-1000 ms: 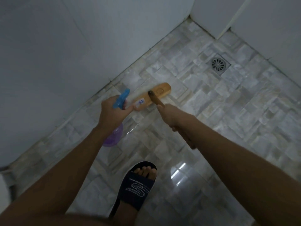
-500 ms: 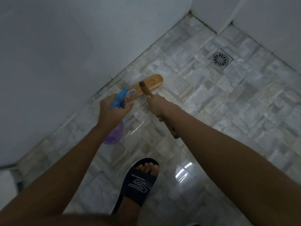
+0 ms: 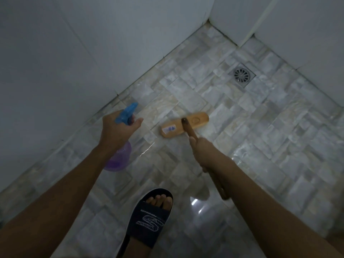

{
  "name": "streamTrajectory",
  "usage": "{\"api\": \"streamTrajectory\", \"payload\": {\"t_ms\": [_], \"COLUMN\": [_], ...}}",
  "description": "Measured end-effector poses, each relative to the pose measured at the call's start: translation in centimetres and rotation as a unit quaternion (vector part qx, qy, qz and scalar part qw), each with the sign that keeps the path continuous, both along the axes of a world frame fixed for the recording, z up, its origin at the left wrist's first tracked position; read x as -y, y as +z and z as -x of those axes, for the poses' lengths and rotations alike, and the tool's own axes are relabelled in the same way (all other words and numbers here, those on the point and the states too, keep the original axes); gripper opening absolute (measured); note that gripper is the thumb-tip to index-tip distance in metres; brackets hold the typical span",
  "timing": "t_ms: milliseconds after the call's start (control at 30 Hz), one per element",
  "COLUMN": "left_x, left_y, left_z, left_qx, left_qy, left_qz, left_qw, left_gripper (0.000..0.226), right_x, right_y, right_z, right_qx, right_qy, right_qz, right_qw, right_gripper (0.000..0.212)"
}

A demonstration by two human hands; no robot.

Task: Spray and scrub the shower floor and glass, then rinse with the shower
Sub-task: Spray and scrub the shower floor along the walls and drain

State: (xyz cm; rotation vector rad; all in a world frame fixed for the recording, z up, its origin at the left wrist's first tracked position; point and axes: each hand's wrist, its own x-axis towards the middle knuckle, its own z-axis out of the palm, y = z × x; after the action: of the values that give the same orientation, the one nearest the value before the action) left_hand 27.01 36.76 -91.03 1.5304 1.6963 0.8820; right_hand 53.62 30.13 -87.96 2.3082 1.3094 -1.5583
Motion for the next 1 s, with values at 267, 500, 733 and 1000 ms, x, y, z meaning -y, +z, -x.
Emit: {"api": "streamTrajectory", "payload": {"t_ms": [267, 500, 733, 1000], "left_x": [0.1, 0.3, 0.9, 1.5], "left_y": [0.7, -0.1, 0.1, 0.2], "left_z": [0.3, 0.2, 0.2, -0.5], "left_qx": [0.018, 0.002, -0.011, -0.043], "left_qy": [0.015, -0.006, -0.026, -0.083], "left_qz": [0.037, 0.024, 0.005, -0.074], "left_qw": [0.999, 1.0, 1.0, 0.993], "left_gripper": [0.022, 0.025, 0.025, 0.026], "right_x": [-14.1, -4.9, 8.0, -1.3], "right_y": [-1.3, -2.8, -1.5, -2.2], "right_z": [8.3, 4.5, -2.3, 3.1], "right_qx": [-0.128, -0.078, -0.025, -0.036], "right_qy": [-0.079, 0.03, -0.001, -0.018], "right_qz": [-0.026, -0.065, 0.006, -0.028], "right_qw": [0.988, 0.994, 1.0, 0.999], "right_gripper": [0.043, 0.047, 0.046, 0.05]}}
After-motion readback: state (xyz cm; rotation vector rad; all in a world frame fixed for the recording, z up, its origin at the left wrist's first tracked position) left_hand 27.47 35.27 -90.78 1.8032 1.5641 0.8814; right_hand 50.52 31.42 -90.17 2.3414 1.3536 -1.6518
